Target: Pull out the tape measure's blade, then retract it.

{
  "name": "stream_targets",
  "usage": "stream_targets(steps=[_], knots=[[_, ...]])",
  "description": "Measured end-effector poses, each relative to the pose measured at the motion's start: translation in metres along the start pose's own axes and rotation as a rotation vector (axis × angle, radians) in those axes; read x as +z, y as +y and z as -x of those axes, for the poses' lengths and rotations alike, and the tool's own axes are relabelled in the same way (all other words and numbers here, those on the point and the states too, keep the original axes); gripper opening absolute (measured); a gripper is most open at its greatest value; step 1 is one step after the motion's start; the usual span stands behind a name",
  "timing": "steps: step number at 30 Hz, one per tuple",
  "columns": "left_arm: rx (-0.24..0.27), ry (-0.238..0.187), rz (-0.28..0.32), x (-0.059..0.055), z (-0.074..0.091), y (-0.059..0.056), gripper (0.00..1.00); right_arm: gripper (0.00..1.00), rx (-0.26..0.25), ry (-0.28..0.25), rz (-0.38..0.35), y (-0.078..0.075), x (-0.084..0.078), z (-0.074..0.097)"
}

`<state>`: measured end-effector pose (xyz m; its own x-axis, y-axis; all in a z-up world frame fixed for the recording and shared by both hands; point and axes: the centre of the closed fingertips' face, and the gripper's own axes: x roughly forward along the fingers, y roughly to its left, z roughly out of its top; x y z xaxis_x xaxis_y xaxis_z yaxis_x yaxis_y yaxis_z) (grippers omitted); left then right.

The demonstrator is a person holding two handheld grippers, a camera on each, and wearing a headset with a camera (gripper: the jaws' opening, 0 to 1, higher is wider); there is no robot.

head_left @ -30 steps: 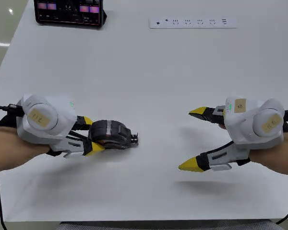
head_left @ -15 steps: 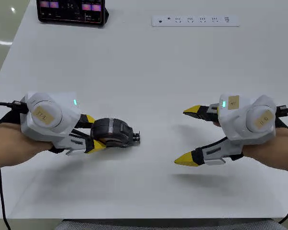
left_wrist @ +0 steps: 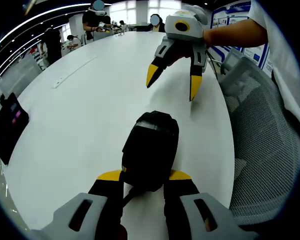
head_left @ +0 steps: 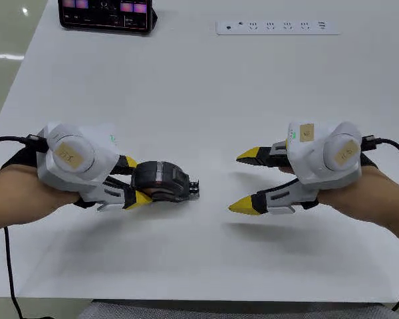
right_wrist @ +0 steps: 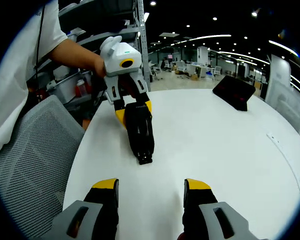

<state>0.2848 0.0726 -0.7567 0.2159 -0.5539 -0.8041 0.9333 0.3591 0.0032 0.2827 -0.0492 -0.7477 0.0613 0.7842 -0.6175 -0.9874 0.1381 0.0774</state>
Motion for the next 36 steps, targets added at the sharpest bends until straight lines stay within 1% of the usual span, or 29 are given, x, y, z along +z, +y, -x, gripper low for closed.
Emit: stream_targets(steps=[5,12,14,19,21,23,31,36], knots=[[-0.001,0.003,-0.002,0.0,0.0,0.0,0.26,0.45,0.016,-0.01,-0.001,0.0,0.003,-0.009],[-0.001,0.006,-0.003,0.0,0.0,0.0,0.26,0.38,0.041,-0.016,0.024,0.002,0.006,-0.02],[-0.002,0.007,-0.004,0.0,0.0,0.0,0.26,0.37,0.049,-0.017,0.022,0.003,0.007,-0.024],[0.0,0.008,-0.005,0.0,0.0,0.0,0.26,0.3,0.073,-0.025,0.035,0.005,0.008,-0.031],[0.001,0.007,-0.006,0.0,0.0,0.0,0.26,0.3,0.074,-0.03,0.034,0.003,0.009,-0.034],[0.002,0.006,-0.006,0.0,0.0,0.0,0.26,0.27,0.077,-0.036,0.041,0.003,0.01,-0.036],[0.002,0.008,-0.006,0.0,0.0,0.001,0.26,0.21,0.091,-0.053,0.045,0.005,0.015,-0.047],[0.002,0.009,-0.007,-0.001,0.0,0.001,0.26,0.2,0.102,-0.054,0.051,0.009,0.017,-0.052]])
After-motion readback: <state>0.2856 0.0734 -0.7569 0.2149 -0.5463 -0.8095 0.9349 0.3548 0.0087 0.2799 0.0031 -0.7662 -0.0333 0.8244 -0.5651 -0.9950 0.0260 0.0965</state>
